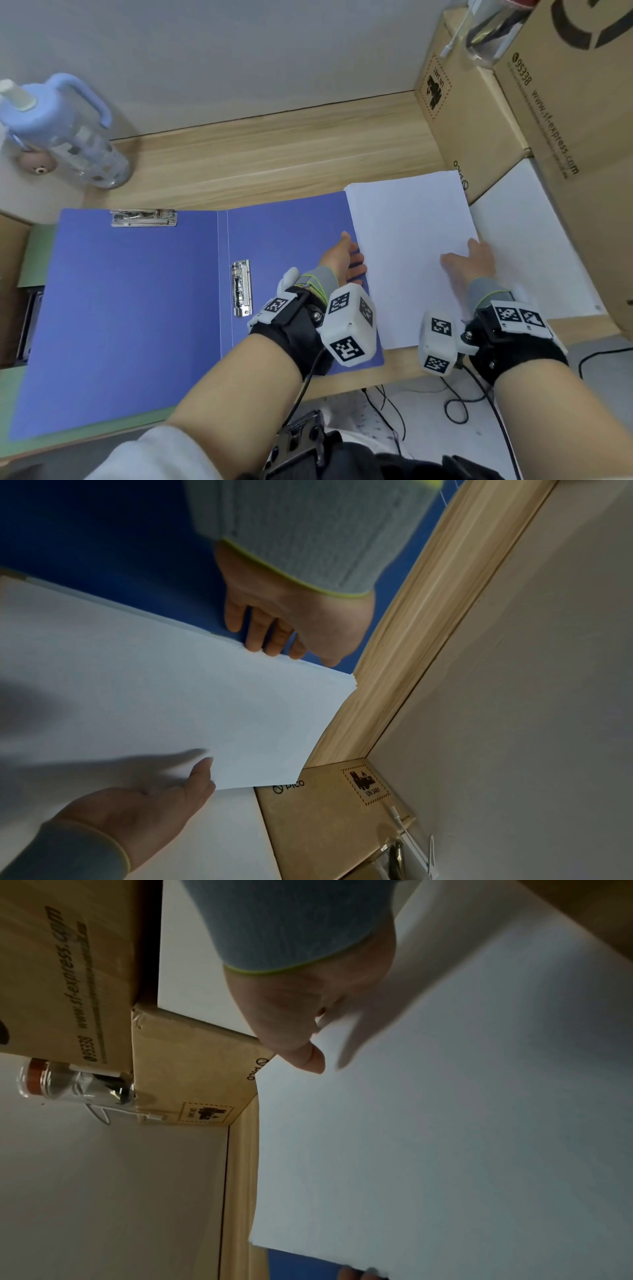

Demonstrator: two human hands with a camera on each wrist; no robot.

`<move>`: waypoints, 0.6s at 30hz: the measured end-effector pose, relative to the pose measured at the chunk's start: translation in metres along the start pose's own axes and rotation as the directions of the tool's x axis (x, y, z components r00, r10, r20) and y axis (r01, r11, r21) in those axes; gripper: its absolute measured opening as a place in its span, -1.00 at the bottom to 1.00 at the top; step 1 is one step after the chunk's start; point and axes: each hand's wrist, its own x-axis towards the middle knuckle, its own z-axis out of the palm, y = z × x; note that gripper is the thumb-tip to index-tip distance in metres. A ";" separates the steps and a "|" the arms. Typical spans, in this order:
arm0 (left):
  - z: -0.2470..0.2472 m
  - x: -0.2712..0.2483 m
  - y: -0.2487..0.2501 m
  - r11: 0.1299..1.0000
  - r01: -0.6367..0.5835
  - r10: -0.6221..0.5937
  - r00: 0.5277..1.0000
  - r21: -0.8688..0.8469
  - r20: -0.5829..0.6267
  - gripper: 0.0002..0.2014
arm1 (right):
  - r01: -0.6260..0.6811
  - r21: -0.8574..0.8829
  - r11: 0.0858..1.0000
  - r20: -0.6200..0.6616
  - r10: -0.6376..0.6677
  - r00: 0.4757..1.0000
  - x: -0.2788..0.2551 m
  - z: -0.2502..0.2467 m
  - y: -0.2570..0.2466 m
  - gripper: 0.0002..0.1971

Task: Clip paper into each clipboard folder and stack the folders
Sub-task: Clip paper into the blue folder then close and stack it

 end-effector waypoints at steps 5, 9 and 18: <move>-0.002 -0.002 0.002 1.000 -0.016 0.016 1.000 -0.020 0.003 -0.47 | -0.014 -0.153 0.988 0.037 0.020 0.999 0.000 0.006 0.000 -0.25; -0.006 -0.001 0.000 0.998 -0.021 0.023 0.999 -0.053 0.026 -0.43 | -0.017 -0.257 0.966 0.080 0.039 0.996 0.001 0.010 -0.002 -0.22; -0.001 -0.003 0.001 0.998 -0.056 0.057 0.998 -0.031 0.005 -0.48 | -0.022 -0.263 0.964 0.117 0.055 0.992 -0.004 0.007 -0.005 -0.22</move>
